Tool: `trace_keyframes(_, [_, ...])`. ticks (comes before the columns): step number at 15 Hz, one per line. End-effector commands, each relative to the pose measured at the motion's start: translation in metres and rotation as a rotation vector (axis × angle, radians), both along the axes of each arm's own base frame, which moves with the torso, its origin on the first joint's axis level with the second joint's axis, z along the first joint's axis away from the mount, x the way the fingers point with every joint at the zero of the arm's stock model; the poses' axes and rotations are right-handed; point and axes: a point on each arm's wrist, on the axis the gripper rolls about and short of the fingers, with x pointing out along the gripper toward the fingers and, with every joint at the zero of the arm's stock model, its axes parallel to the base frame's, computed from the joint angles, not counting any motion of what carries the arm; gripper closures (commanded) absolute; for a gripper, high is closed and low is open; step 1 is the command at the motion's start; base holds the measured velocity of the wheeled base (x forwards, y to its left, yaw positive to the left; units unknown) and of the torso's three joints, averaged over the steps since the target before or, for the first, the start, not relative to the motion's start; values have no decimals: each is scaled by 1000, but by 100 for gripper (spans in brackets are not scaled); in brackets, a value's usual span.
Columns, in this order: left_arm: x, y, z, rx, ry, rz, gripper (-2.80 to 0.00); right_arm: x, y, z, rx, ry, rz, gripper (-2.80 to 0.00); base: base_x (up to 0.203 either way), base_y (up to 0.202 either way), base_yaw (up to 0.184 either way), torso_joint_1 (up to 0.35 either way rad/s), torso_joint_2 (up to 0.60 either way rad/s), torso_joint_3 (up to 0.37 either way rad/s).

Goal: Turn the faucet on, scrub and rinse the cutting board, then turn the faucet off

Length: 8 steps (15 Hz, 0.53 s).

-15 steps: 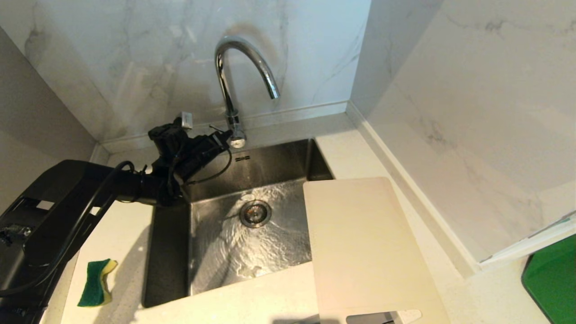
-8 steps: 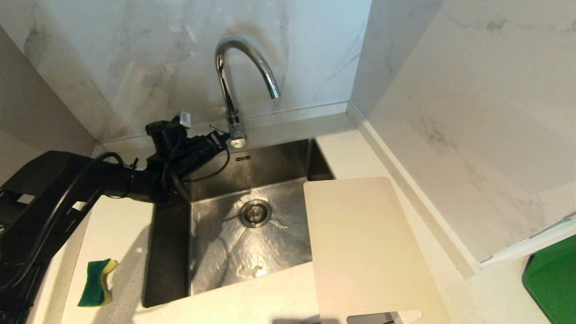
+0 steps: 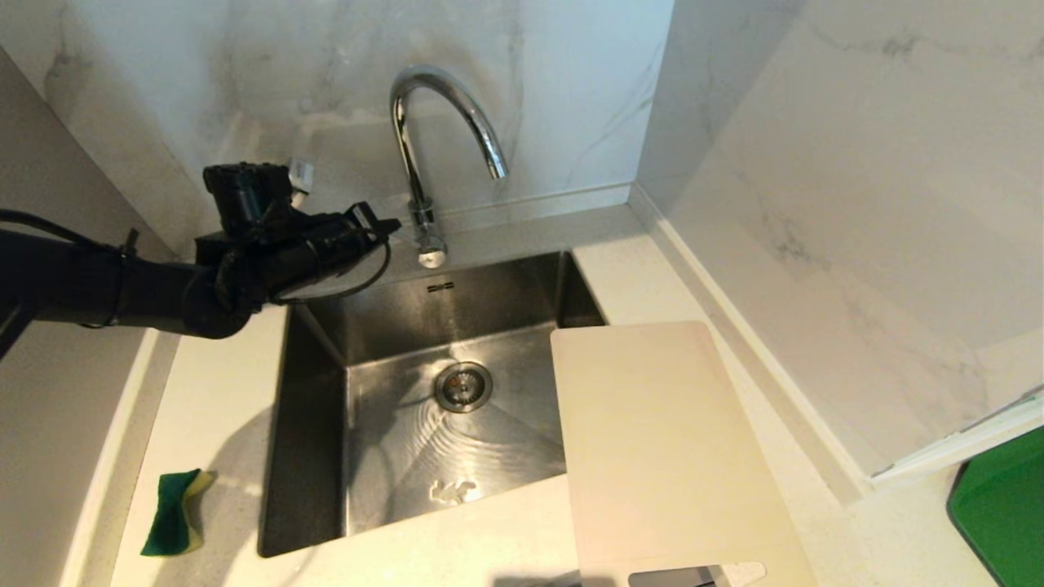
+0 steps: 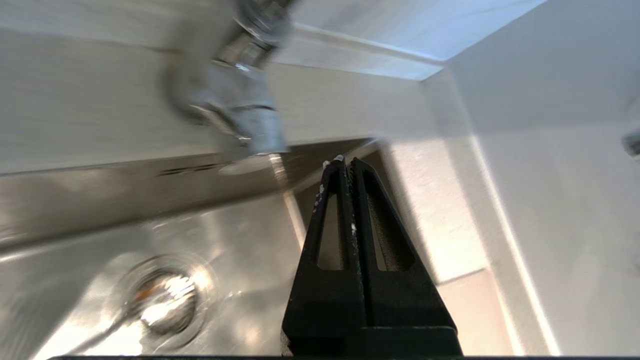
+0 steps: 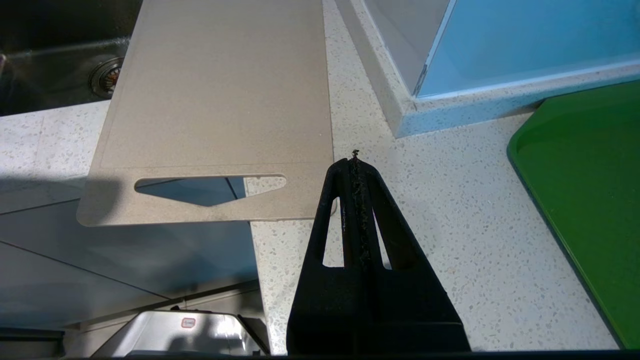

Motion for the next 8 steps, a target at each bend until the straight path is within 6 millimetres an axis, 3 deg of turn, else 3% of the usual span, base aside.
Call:
trace_keyframes(1, [-18,44,25,90,-53,95,0,0,0,0,1,2,-1,0,0,0,0,0,0,0])
trace_keyframes(8, [-67,142,11,351,-7,356,0,0,0,0,1,2,-1,0,0,0,0,0,0,0])
